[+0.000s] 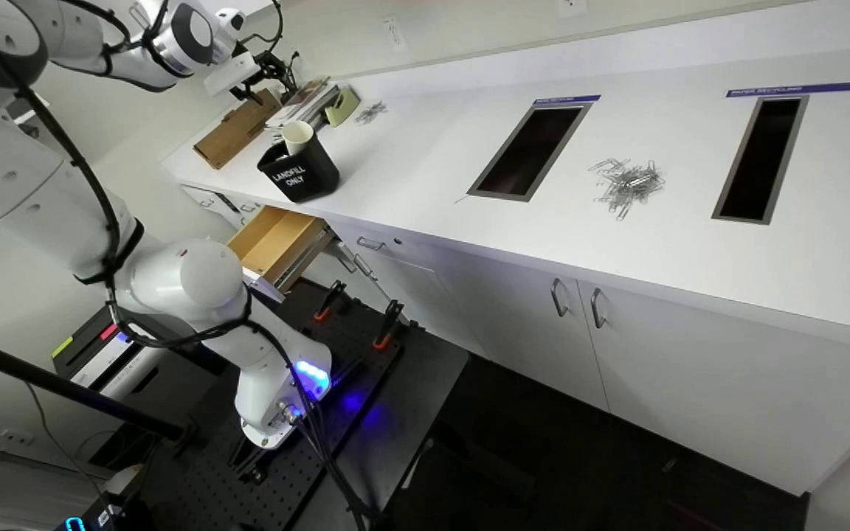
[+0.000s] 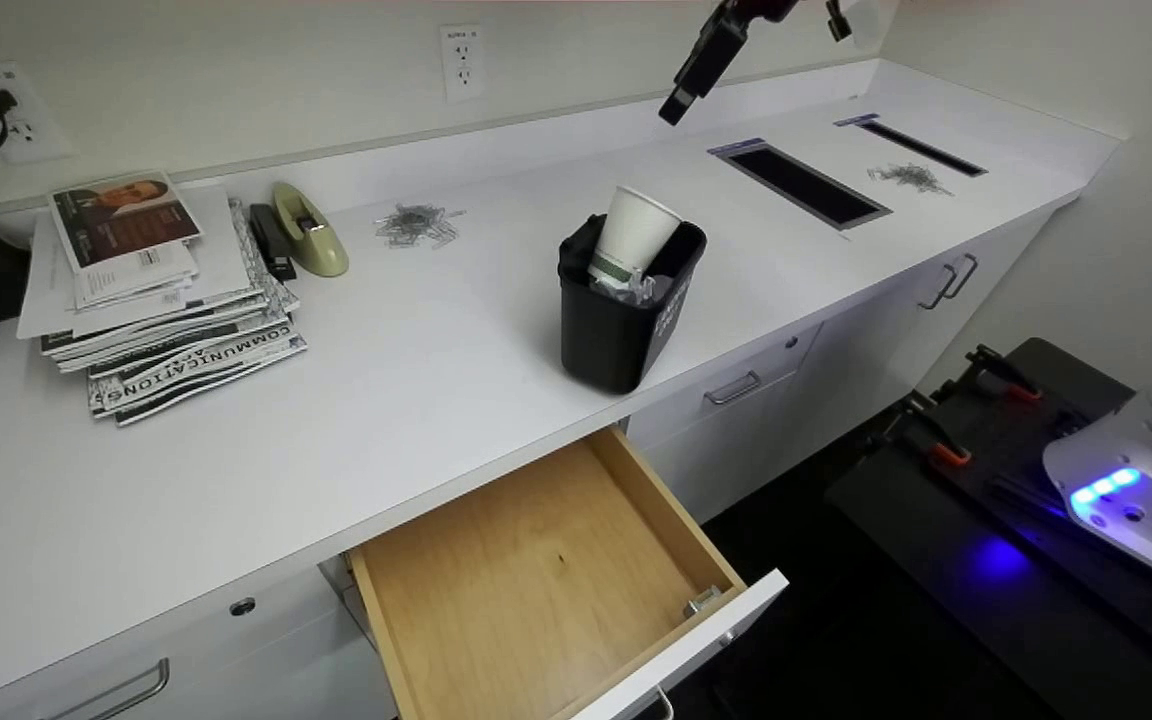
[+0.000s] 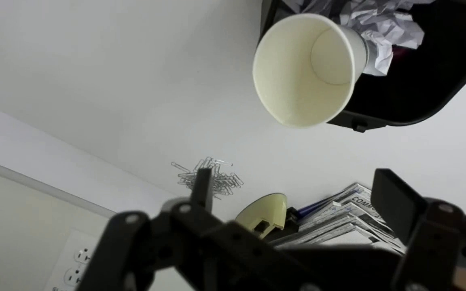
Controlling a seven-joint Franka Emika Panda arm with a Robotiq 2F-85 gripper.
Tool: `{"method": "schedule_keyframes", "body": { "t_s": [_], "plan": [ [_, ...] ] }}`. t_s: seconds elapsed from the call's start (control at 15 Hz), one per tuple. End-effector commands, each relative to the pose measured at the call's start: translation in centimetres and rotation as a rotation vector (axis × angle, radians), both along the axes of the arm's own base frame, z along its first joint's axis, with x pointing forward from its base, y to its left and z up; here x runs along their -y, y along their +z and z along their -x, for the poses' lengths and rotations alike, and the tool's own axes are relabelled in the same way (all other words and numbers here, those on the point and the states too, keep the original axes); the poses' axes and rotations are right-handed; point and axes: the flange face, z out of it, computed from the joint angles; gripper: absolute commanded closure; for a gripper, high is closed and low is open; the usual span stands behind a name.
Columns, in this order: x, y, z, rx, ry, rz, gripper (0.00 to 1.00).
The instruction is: Put the cup in the black bin
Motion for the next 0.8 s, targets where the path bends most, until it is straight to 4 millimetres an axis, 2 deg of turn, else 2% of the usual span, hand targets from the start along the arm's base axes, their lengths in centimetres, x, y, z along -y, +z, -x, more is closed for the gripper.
{"method": "schedule_keyframes", "body": {
  "t_s": [0.0, 0.47, 0.73],
  "plan": [
    [3.3, 3.3, 1.4, -0.106, -0.029, 0.044, 0.0],
    [10.4, 7.3, 1.9, -0.166, -0.123, 0.084, 0.0],
    [12.6, 8.0, 1.8, -0.168, -0.147, 0.081, 0.0]
  ]
}}
